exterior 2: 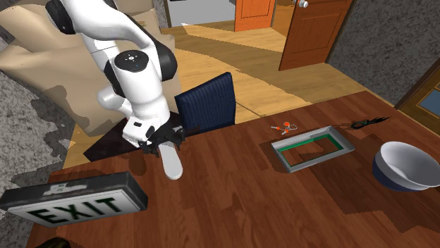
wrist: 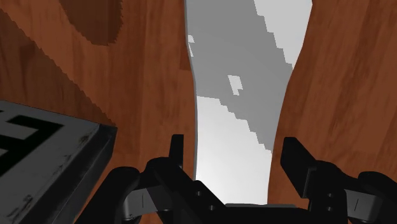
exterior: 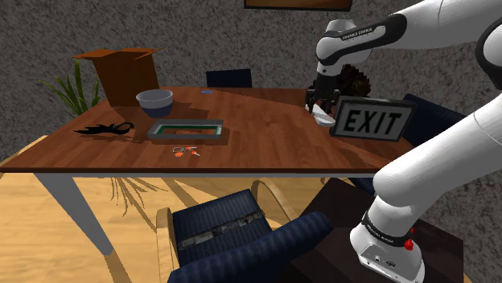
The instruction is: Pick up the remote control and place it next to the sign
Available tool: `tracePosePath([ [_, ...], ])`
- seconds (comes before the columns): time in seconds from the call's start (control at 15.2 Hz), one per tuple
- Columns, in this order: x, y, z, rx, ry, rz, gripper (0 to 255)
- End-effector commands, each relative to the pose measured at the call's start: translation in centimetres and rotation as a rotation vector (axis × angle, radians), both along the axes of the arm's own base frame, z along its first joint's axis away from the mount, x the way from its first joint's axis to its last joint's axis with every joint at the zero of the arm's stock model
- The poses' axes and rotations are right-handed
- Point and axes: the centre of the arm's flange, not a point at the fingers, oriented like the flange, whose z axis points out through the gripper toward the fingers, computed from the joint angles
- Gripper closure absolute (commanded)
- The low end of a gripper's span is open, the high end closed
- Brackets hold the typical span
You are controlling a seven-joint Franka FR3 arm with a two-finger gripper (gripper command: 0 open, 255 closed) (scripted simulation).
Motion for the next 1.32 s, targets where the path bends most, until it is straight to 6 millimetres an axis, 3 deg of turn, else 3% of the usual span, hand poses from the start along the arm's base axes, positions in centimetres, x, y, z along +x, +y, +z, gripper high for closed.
tracePosePath([
  [0.0,0.1,0.0,-1.0,0.0,-0.001,0.0,255],
  [1.25,0.1,0.0,-11.1,0.0,-0.001,0.0,255],
])
